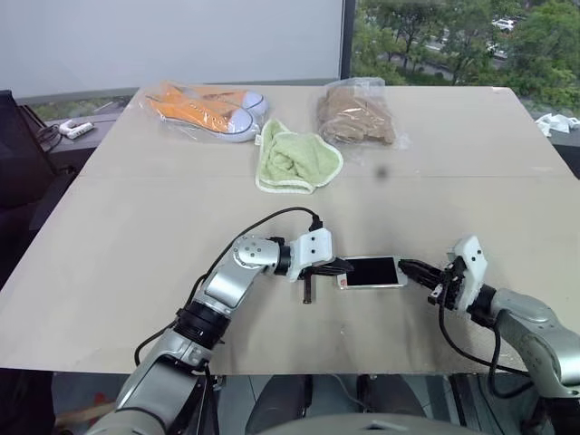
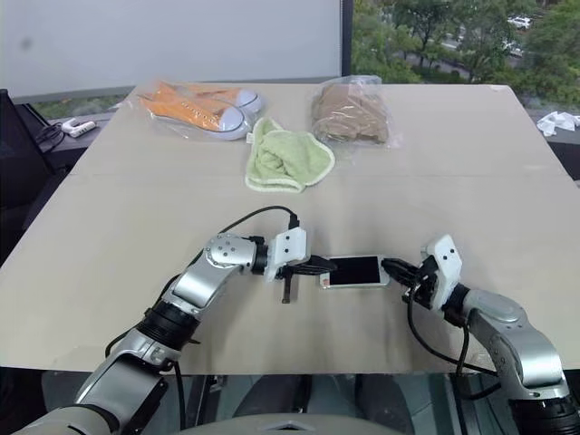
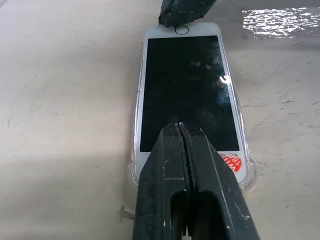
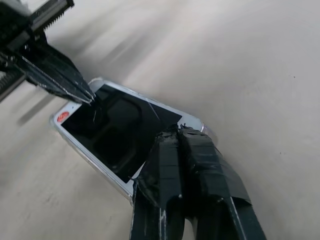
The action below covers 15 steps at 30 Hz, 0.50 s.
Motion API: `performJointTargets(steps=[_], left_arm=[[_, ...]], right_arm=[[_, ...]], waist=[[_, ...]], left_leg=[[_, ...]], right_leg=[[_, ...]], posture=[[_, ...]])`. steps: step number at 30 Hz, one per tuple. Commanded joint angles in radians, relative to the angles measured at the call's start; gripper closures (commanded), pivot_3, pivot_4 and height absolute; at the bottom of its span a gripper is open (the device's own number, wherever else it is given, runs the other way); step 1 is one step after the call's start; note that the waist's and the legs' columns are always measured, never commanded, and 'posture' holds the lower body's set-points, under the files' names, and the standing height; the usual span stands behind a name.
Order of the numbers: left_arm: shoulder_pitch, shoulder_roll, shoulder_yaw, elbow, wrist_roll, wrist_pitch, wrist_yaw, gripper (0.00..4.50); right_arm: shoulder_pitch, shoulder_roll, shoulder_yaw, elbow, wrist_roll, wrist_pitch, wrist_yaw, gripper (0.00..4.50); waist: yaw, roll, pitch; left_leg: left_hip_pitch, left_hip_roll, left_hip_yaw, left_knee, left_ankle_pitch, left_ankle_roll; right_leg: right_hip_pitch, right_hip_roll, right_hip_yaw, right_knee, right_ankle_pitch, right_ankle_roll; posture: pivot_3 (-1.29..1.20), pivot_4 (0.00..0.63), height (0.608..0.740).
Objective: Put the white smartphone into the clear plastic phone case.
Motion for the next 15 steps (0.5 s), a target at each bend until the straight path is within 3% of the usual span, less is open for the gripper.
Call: performJointTargets(steps=[1, 8, 15], left_arm=[[0.025, 0.019, -0.022, 0.015, 0.035, 0.024, -0.002, 4.5], [0.032, 0.029, -0.019, -0.002, 0.034, 0.032, -0.001, 4.5], [0.041, 0.037, -0.019, -0.033, 0.03, 0.052, 0.0, 4.5]], right_arm=[[0.033, -0.033, 0.085, 0.032, -0.039, 0.085, 0.009, 4.47], [0.004, -0.063, 0.142, 0.049, -0.038, 0.185, 0.002, 4.47], [-0.022, -0.076, 0.197, 0.061, -0.066, 0.213, 0.006, 4.47]], waist=[[-0.001, 0.0, -0.001], [-0.003, -0.01, -0.008], [-0.006, -0.011, -0.01]], left_leg=[[0.0, 0.0, 0.0, 0.0, 0.0, 0.0], [0.002, 0.001, 0.0, 0.0, 0.0, 0.0], [0.003, 0.001, 0.0, 0.0, 0.0, 0.0]], right_leg=[[0.0, 0.0, 0.0, 0.0, 0.0, 0.0], [0.002, 0.0, 0.0, 0.0, 0.0, 0.0], [0.003, 0.0, 0.0, 0.0, 0.0, 0.0]], posture=[[0.0, 0.15, 0.74], [0.0, 0.15, 0.74], [0.0, 0.15, 0.74]])
